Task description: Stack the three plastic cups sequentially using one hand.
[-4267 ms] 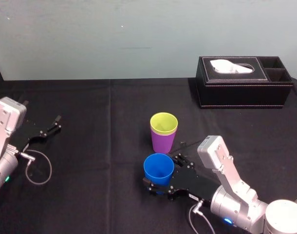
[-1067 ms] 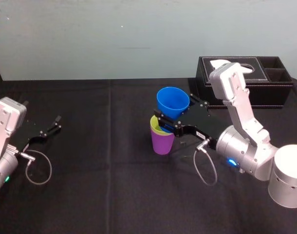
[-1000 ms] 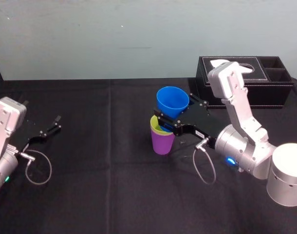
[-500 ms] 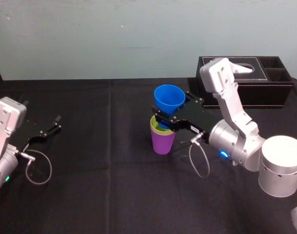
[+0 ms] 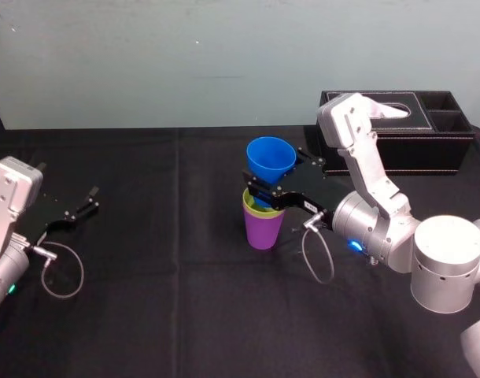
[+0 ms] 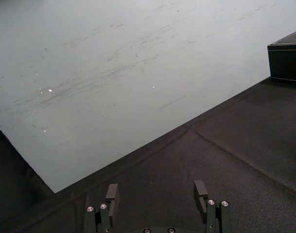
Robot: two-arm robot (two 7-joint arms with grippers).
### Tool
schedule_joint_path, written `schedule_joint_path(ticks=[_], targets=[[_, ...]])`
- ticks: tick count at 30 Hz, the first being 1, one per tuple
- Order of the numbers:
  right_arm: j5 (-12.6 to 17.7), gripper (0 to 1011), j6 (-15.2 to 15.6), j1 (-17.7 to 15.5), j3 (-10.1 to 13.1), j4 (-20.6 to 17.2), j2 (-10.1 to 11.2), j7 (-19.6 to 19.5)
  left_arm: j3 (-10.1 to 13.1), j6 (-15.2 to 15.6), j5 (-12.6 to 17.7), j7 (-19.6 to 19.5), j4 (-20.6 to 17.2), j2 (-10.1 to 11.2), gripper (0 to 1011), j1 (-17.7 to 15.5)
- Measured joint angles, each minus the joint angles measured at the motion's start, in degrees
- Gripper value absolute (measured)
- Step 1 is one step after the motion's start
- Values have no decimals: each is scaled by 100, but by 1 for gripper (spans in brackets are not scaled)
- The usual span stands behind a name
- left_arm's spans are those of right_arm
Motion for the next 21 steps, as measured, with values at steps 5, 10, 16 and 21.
schedule_joint_path(ticks=[5,10,16,21], targets=[[-26,741,-15,21,-11,79,-31,7,0,0,0,0,0,0,1010,0],[-43,741,-37,27,-18,117,-42,14,0,0,0,0,0,0,1010,0],[-78,741,-76,51,-26,196,-51,20,0,0,0,0,0,0,1010,0],[-108,741,-132,81,-28,317,-73,24,0,0,0,0,0,0,1010,0]])
